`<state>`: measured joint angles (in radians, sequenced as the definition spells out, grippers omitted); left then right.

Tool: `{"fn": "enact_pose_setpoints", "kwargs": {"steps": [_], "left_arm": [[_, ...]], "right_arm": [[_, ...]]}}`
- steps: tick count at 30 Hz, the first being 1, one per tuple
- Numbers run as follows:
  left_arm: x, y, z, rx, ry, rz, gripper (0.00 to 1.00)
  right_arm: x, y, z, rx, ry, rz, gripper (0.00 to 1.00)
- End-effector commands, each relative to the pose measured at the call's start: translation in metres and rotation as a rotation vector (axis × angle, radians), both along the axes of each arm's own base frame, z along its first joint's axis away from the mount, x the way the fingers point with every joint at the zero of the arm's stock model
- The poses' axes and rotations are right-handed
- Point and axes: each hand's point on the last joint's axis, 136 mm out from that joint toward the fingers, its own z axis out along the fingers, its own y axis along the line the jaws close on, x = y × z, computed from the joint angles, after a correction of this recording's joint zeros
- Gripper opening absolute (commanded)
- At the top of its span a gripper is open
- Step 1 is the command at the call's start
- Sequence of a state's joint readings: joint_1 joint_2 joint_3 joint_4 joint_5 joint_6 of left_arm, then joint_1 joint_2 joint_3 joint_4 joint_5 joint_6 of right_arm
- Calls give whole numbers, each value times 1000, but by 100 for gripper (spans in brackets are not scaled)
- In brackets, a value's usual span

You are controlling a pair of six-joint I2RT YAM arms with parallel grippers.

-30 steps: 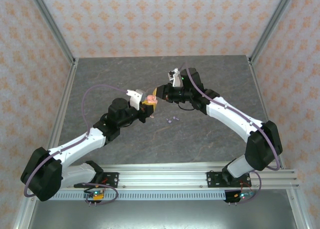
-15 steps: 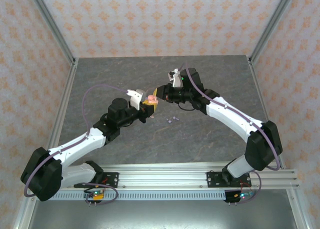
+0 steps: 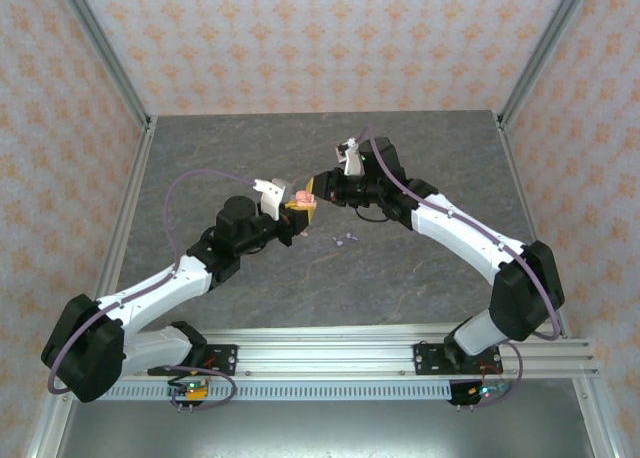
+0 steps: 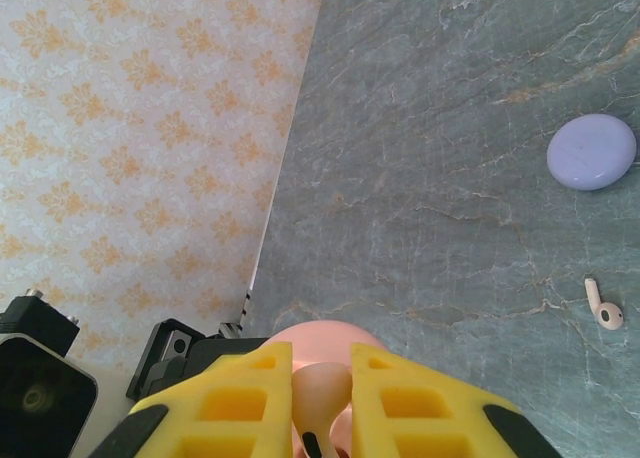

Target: Insert wireless bluetooth earbuds into charging case

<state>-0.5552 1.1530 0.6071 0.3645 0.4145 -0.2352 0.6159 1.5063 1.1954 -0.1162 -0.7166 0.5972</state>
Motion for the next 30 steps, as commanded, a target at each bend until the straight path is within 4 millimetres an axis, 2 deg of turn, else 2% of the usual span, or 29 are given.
{"fn": "enact_pose_setpoints", "kwargs": {"steps": [1,5,22,30], "left_arm": [[1,-7,24,-38,-57,-24,15],[1,-7,22,-37,-50,-25,15],[10,-1,21,-47,-41,38,15],[9,3,28,-59,-75,53,15]], "right_arm": [[2,3,6,-2,-15,-11,17],[5,3,12,23,-22,-30,17],[-3,7,8,21,-6,-17,17],[-8,1,-8,-30,16,-20,18]]}}
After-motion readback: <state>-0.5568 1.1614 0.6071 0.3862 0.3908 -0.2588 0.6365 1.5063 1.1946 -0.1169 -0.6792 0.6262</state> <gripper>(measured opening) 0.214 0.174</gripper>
